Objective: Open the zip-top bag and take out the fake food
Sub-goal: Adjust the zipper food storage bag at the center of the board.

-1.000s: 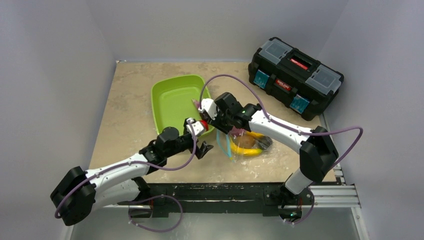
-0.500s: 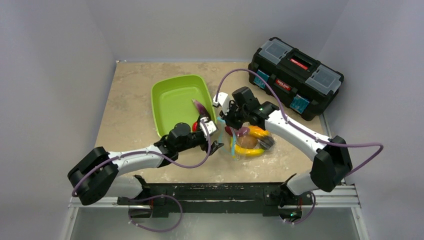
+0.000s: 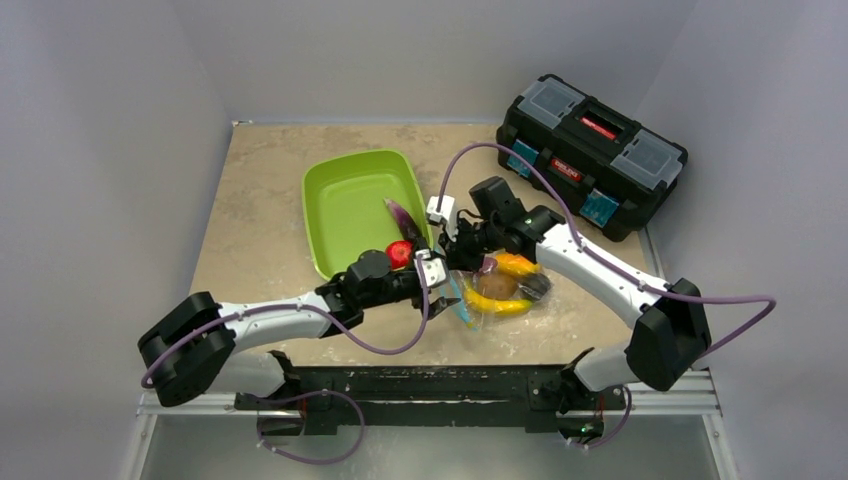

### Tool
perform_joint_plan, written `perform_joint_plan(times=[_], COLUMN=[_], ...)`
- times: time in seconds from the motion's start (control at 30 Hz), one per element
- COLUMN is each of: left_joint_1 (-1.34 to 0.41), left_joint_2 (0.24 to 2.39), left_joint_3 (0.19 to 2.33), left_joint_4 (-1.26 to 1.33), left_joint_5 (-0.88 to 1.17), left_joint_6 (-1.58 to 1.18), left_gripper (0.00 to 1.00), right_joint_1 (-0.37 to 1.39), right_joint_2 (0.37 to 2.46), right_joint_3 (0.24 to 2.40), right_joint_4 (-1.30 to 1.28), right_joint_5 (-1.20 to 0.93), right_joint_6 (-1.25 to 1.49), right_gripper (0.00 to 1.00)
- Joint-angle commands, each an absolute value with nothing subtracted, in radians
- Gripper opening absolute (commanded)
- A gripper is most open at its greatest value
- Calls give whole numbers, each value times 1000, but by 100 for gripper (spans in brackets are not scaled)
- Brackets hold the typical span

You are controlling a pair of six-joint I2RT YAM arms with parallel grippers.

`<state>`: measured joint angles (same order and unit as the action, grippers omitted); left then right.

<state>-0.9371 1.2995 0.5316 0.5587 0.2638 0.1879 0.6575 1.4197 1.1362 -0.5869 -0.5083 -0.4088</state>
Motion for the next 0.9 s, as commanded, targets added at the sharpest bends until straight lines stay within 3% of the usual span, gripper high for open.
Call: perform_joint_plan(times=[0.0, 0.03, 0.13, 0.27, 0.37, 0.67, 0.87], left_joint_1=[-954, -954, -954, -954, -954, -951, -952], left_joint_2=[1273, 1257, 1153, 1007, 919, 788, 769], left_joint_3=[523, 494, 424, 381, 336, 252, 253], left_joint_4=[624, 647, 634, 490, 444, 406, 389], left_joint_5=[228, 202, 129, 64, 6, -147, -137], left_joint_6=[192, 174, 129, 123, 97, -58, -52], left_gripper=[91, 91, 91, 92, 95, 100, 100], right_joint_1=[628, 622, 635, 704, 730, 863, 915], right_joint_2=[1381, 1375, 1357, 1357, 1375, 1421, 1447], right_joint_3=[1142, 1145, 1132, 1097, 1097, 1036, 1015], right_joint_4=[-589, -598, -624, -604, -560, -394, -361], right_joint_5=[-526, -532, -514, -435, -356, 4, 162], right_joint_6=[-413, -423, -470, -482, -453, -323, -315], right_gripper=[0, 3, 30, 52, 63, 73, 72])
